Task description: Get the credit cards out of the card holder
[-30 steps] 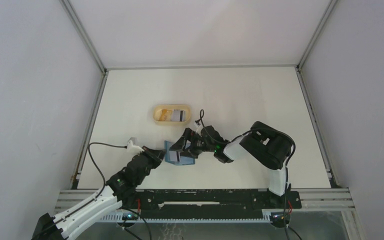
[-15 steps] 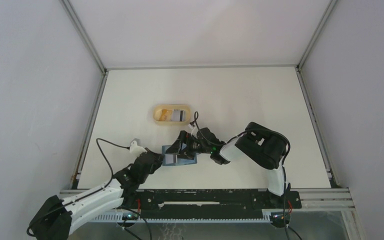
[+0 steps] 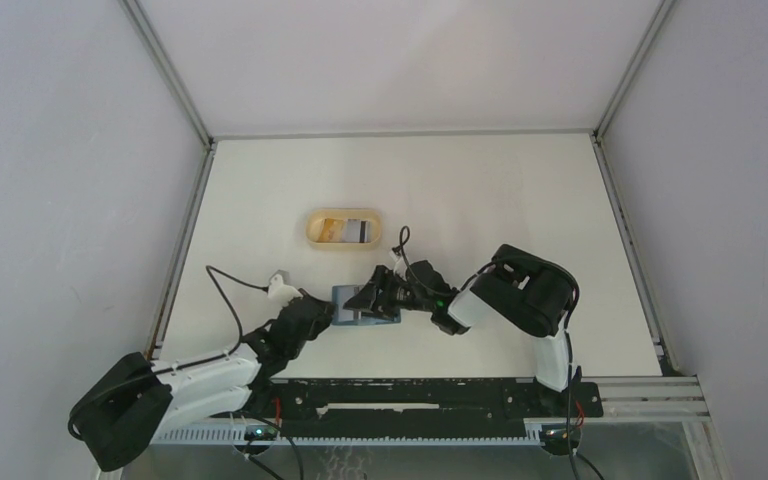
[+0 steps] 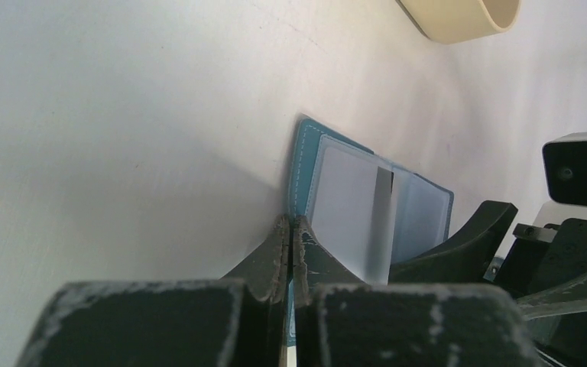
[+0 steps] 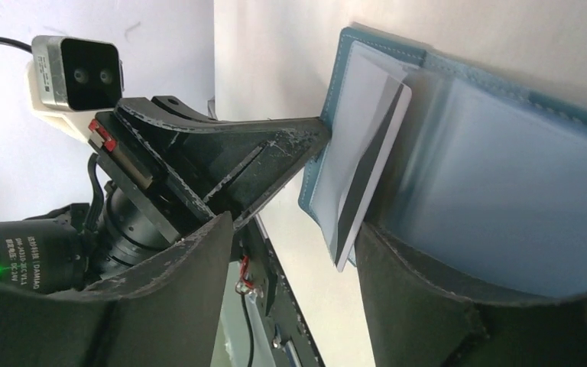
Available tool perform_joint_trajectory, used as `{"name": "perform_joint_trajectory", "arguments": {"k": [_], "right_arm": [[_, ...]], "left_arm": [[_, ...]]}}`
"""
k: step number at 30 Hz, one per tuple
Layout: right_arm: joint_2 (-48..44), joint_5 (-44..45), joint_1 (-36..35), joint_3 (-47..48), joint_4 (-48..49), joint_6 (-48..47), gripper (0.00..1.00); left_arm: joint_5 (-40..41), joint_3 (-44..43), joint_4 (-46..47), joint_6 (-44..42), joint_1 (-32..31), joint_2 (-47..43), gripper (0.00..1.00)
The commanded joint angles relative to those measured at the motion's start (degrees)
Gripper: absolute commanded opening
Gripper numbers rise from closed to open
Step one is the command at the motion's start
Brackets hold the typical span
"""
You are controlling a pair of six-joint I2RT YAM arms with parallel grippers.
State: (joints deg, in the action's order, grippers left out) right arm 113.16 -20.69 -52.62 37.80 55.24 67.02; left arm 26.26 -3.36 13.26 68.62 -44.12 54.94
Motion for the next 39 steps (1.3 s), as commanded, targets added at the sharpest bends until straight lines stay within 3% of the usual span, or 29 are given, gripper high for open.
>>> {"name": "perform_joint_trajectory", "arguments": {"k": [1, 5, 16, 20, 25, 30, 39], "right_arm": [[-0.1, 1.0, 0.3, -1.1, 4.4, 0.8, 0.63], [-0.2, 0.8, 1.3, -3.4, 7.1, 1.3, 0.45], [-1.3, 0.0, 4.7, -7.0, 9.6, 0.0, 0.39], [-0.6, -0.7, 5.0, -7.0, 9.7, 0.0, 0.13], [-1.1, -1.3, 5.9, -8.3, 9.7, -0.5, 0.0], [-5.4, -2.4, 8.0, -11.2, 5.7, -1.6, 0.0], [-22.8, 2.2, 8.6, -12.3, -20.2, -10.1, 0.0]], "left_arm": [[-2.3, 2.4, -10.3, -2.0, -0.3, 2.4, 0.0], [-1.5, 2.9, -12.5, -1.9, -0.3, -0.3, 0.0], [-1.3, 4.8, -15.0, -1.7, -0.3, -4.4, 0.0], [-1.3, 5.0, -15.8, -1.7, -0.3, -5.5, 0.0], [-1.3, 5.2, -16.2, -1.5, -0.3, -6.3, 0.0], [-1.2, 4.7, -16.5, -1.7, -0.3, -6.9, 0.0], [-1.0, 5.5, -15.9, -1.5, -0.3, -9.2, 0.0]]}}
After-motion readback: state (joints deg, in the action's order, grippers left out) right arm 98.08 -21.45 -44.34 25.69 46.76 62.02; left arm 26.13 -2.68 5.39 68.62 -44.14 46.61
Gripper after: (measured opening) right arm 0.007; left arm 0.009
